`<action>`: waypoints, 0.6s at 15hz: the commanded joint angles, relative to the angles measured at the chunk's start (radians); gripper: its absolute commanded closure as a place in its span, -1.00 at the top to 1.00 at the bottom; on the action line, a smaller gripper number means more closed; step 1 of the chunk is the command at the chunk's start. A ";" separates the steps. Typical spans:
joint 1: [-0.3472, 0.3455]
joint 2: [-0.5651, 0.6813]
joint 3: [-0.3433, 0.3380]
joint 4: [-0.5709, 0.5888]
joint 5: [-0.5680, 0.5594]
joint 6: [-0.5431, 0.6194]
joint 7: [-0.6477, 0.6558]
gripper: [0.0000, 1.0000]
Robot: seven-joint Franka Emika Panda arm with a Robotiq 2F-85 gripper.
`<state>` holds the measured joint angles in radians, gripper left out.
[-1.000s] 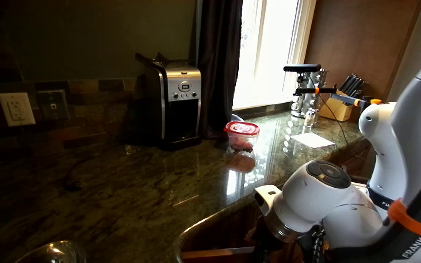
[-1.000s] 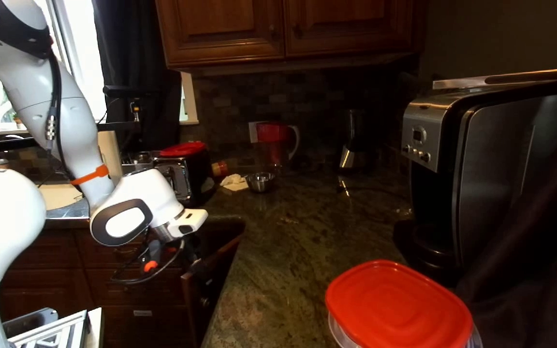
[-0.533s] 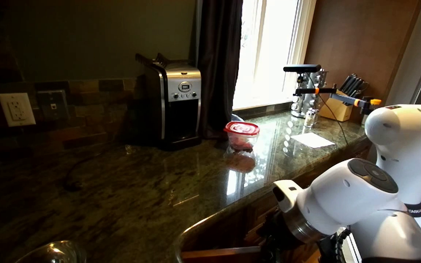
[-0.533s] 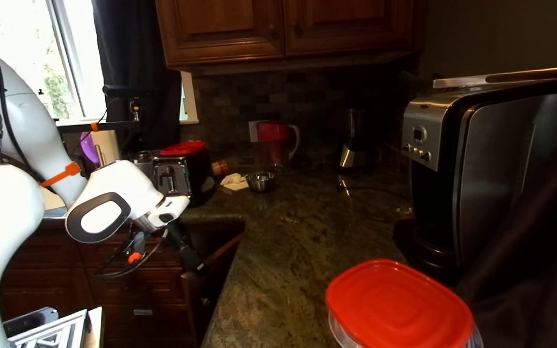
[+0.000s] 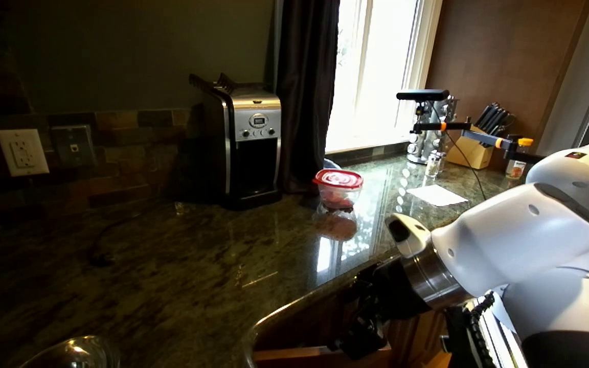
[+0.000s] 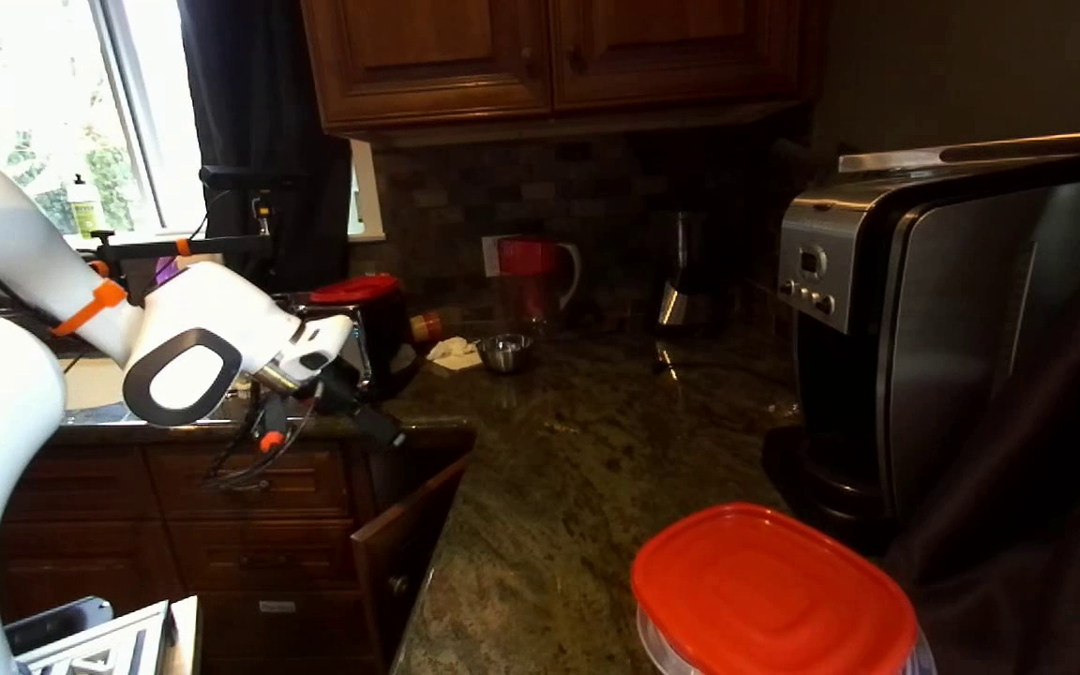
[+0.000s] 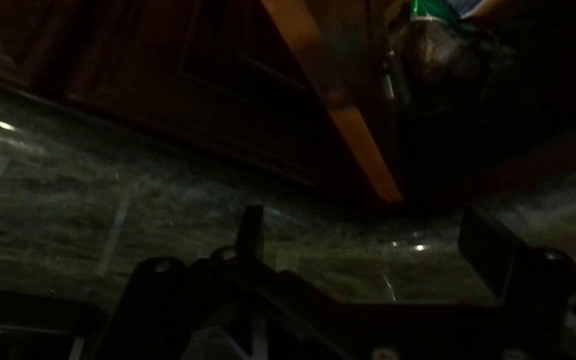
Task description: Open the bottom cabinet door.
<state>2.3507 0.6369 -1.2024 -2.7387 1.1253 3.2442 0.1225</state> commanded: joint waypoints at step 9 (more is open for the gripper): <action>0.105 0.013 -0.258 0.055 -0.002 0.054 -0.099 1.00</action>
<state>2.4558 0.6496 -1.4603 -2.6833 1.1234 3.2979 0.0237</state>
